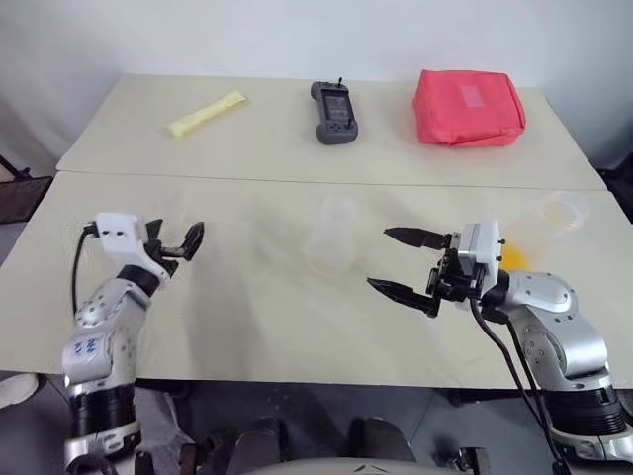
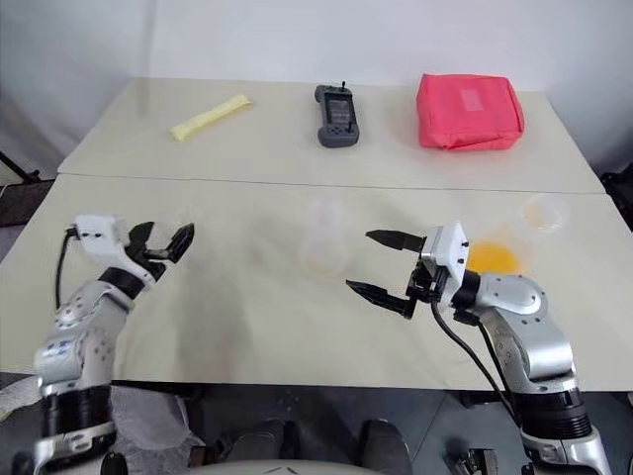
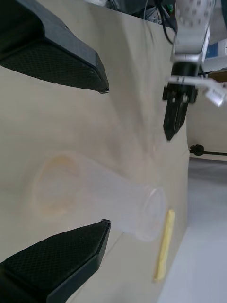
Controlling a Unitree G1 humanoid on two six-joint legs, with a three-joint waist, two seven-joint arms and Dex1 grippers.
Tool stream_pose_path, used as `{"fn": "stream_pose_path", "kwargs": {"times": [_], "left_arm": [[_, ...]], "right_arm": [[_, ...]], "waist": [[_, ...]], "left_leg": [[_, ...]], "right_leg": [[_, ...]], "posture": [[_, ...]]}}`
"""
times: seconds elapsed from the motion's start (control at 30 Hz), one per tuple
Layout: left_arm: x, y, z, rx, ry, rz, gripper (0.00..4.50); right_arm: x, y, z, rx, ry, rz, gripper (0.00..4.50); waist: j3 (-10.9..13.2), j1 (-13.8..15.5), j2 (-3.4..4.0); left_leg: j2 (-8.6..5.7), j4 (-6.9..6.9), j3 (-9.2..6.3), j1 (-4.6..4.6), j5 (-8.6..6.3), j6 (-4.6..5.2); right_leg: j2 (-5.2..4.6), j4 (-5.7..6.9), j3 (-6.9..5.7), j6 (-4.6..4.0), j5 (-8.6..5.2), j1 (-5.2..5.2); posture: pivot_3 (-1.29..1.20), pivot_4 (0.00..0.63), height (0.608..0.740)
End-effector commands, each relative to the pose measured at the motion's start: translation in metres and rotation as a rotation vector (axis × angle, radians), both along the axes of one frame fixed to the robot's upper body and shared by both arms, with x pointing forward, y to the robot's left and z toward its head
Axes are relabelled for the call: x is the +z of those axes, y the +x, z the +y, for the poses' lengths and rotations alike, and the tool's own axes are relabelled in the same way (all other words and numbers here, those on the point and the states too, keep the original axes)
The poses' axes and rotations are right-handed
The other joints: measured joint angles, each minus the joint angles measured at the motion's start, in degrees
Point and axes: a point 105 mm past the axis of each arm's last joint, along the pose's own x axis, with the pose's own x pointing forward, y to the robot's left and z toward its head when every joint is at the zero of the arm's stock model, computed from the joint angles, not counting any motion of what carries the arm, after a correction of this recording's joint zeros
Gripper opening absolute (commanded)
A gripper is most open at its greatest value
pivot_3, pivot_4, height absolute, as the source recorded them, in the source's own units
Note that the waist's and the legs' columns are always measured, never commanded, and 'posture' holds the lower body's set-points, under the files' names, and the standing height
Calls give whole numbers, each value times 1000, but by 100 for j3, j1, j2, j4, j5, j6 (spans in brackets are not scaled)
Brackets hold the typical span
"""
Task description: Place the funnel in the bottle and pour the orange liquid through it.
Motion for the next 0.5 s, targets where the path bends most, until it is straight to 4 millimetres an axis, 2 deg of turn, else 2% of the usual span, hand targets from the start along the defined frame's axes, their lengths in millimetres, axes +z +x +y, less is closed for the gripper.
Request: {"fn": "stream_pose_path", "kwargs": {"times": [0.03, 0.1, 0.2, 0.5], "left_arm": [[-3, 13, -1, 11, 37, 31, 4478], [-4, 19, 4, 50, 46, 45, 4478], [-2, 21, 10, 88, 51, 43, 3959], [-4, 12, 23, 107, 28, 18, 1148]], "right_arm": [[11, -8, 3, 25, -1, -41, 4500], [11, -9, 3, 17, -1, -41, 4500], [11, -10, 1, 6, 4, -39, 4500], [12, -13, 2, 5, 10, -53, 4500]], "waist": [[0, -3, 0], [0, -1, -1], [1, 2, -1], [1, 9, -2]], "left_leg": [[0, -1, -1, 0, 0, -1], [0, 0, 0, 0, 1, -1], [0, 2, -1, -2, 1, -1], [5, 5, -5, -2, 1, -1]], "right_leg": [[0, 1, -5, 0, 0, -1], [0, 0, -6, 0, 0, -1], [-1, 0, -6, 0, 0, -1], [-4, 0, -6, 0, 0, 2]], "posture": [[0, 150, 740], [0, 150, 740], [0, 150, 740], [0, 150, 740]]}}
